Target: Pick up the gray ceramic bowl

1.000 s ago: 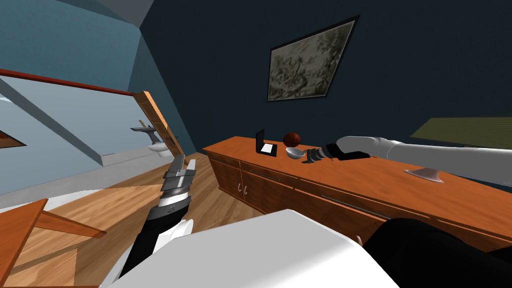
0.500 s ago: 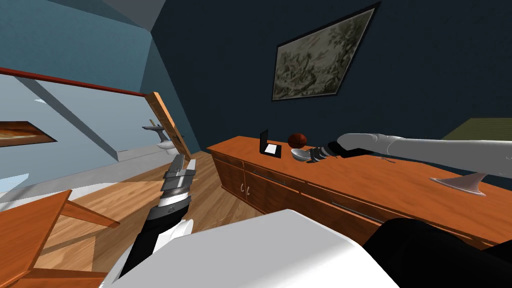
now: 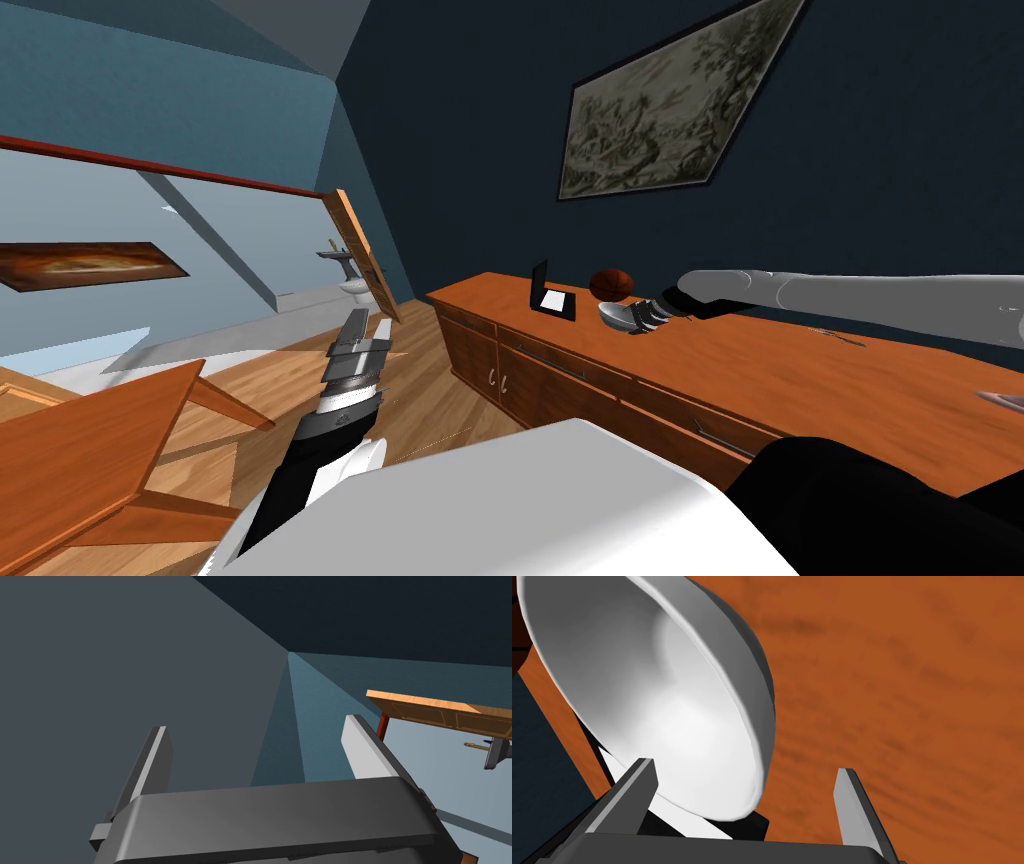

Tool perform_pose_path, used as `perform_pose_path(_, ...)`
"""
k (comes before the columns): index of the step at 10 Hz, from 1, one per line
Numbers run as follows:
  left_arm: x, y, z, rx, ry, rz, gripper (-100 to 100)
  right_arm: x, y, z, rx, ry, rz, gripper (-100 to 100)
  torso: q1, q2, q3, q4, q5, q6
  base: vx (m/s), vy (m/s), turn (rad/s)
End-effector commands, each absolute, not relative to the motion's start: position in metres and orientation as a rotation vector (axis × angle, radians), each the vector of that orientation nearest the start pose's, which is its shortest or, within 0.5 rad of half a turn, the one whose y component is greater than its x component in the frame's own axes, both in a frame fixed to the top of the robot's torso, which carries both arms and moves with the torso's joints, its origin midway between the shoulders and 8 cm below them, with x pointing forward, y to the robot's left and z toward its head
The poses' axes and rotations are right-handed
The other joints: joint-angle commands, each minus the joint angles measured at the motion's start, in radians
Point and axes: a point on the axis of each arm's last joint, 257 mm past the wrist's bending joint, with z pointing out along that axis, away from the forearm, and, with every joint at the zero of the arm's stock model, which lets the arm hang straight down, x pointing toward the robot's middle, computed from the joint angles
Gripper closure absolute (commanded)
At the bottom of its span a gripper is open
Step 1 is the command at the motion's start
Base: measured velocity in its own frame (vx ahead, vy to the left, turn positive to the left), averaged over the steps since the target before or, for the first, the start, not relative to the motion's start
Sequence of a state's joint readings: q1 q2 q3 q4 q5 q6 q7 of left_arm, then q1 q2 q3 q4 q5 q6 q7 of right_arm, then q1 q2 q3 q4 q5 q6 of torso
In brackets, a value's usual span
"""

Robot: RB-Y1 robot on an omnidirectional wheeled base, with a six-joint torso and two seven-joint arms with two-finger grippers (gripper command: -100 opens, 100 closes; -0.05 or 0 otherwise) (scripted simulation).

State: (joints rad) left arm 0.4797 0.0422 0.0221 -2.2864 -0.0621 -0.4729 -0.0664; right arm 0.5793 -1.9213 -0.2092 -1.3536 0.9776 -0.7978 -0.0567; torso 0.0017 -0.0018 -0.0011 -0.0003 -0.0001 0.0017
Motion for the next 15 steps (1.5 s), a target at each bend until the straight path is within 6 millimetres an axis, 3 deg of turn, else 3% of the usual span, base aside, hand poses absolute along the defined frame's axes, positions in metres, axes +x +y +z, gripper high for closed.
perform_pose_path(1, 0.349, 0.273, 0.028, -0.561, 0.696, -1.185, 0, 0.385, -0.609, -0.111, -1.398, 2.298, -0.449, -100, 0.0, 0.0, 0.0, 0.0, 0.0, 0.0, 0.009, 0.003, -0.002)
perform_pose_path(2, 0.349, 0.273, 0.028, -0.561, 0.696, -1.185, 0, 0.385, -0.609, -0.111, -1.4, 2.296, -0.452, 0, -0.001, 0.002, 0.001, 0.0, 0.0, 0.0, 0.0, 0.0, 0.0)
perform_pose_path(3, 0.349, 0.273, 0.028, -0.561, 0.696, -1.185, 0, 0.378, -0.623, -0.115, -1.363, 2.321, -0.461, -100, -0.001, 0.002, 0.002, 0.001, 0.0, 0.0, -0.025, 0.005, 0.205)
perform_pose_path(5, 0.349, 0.273, 0.028, -0.561, 0.696, -1.185, 0, 0.378, -0.623, -0.115, -1.363, 2.321, -0.461, -100, -0.001, 0.005, 0.003, 0.001, 0.0, 0.0, -0.034, -0.001, 0.076)
perform_pose_path(6, 0.349, 0.273, 0.028, -0.561, 0.696, -1.185, 0, 0.369, -0.637, -0.12, -1.326, 2.347, -0.47, -100, -0.001, 0.005, 0.003, 0.001, 0.0, 0.001, -0.038, 0.007, 0.194)
perform_pose_path(7, 0.349, 0.273, 0.028, -0.561, 0.696, -1.186, 0, 0.369, -0.637, -0.12, -1.326, 2.347, -0.47, -100, -0.001, 0.006, 0.003, 0.001, -0.001, 0.0, -0.04, 0.005, 0.122)
perform_pose_path(11, 0.349, 0.273, 0.028, -0.561, 0.696, -1.185, 0, 0.346, -0.671, -0.131, -1.235, 2.409, -0.494, -100, -0.001, 0.006, 0.004, 0.002, 0.0, 0.0, -0.049, 0.008, 0.182)
perform_pose_path(12, 0.349, 0.273, 0.028, -0.561, 0.696, -1.186, 0, 0.354, -0.672, -0.12, -1.253, 2.384, -0.528, -100, -0.001, 0.007, 0.004, 0.002, 0.0, 0.0, -0.047, 0.006, 0.124)
perform_pose_path(15, 0.349, 0.273, 0.028, -0.561, 0.696, -1.185, 0, 0.346, -0.671, -0.131, -1.235, 2.409, -0.494, -100, -0.002, 0.004, 0.002, 0.001, -0.001, 0.001, 0.0, -0.001, -0.013)
